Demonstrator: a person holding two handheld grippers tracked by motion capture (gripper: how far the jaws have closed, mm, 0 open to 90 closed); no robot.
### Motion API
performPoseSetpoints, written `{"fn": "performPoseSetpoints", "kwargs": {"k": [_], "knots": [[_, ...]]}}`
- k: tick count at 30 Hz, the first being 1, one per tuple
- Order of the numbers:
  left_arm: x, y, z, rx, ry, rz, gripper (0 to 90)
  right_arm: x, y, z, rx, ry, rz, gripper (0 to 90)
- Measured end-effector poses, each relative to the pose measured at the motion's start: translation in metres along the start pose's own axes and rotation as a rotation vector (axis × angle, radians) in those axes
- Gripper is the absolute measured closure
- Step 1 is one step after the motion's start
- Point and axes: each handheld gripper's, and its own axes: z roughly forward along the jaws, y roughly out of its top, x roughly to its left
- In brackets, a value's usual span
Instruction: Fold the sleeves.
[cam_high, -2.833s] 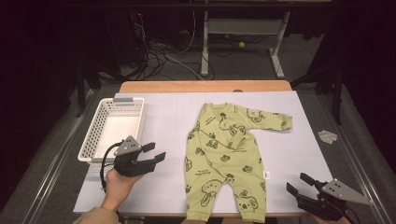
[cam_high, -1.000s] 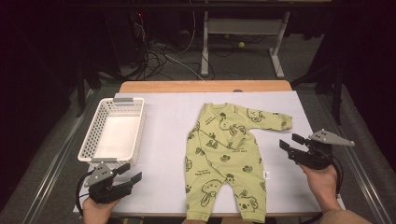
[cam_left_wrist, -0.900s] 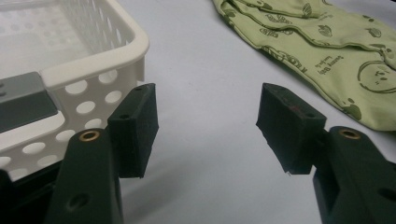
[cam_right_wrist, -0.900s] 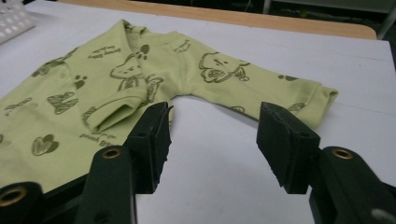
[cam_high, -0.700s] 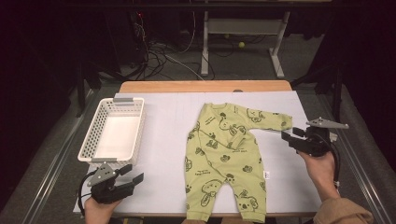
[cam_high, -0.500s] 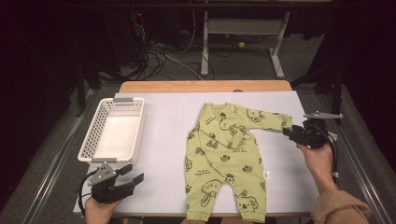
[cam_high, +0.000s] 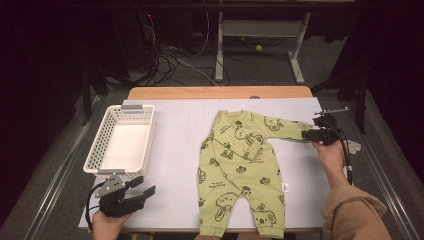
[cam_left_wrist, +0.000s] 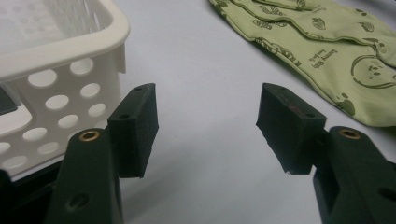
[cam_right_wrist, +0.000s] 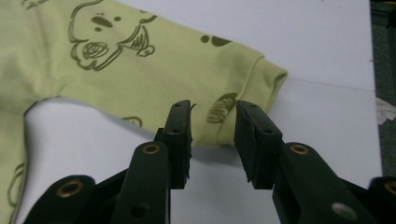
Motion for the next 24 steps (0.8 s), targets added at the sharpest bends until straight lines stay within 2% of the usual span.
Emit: {"fn": "performPoseSetpoints", "kwargs": {"k": [6,10,13,16,18,24], "knots": [[0.000,0.000,0.001,0.003,-0.008,0.001,35.7,0.000,0.007,0.013,0.050,-0.019,0.007,73.6],[0.000,0.000,0.002,0.007,-0.010,0.003,35.7,-0.001,0.005,0.025,0.109,-0.029,0.006,77.7],[0.000,0.000,0.002,0.011,-0.011,0.003,35.7,-0.001,0.004,0.025,0.104,-0.023,0.020,83.3],[0.000,0.000,0.002,0.009,-0.011,0.000,35.7,0.002,0.005,0.023,0.104,-0.037,-0.011,88.2],[0.001,0.000,0.003,0.009,-0.012,-0.002,35.7,0.005,0.005,0.022,0.090,-0.048,-0.030,88.8],[0.002,0.001,0.004,0.013,-0.013,-0.011,35.8,0.014,0.008,0.010,0.021,-0.021,-0.063,89.1]]}}
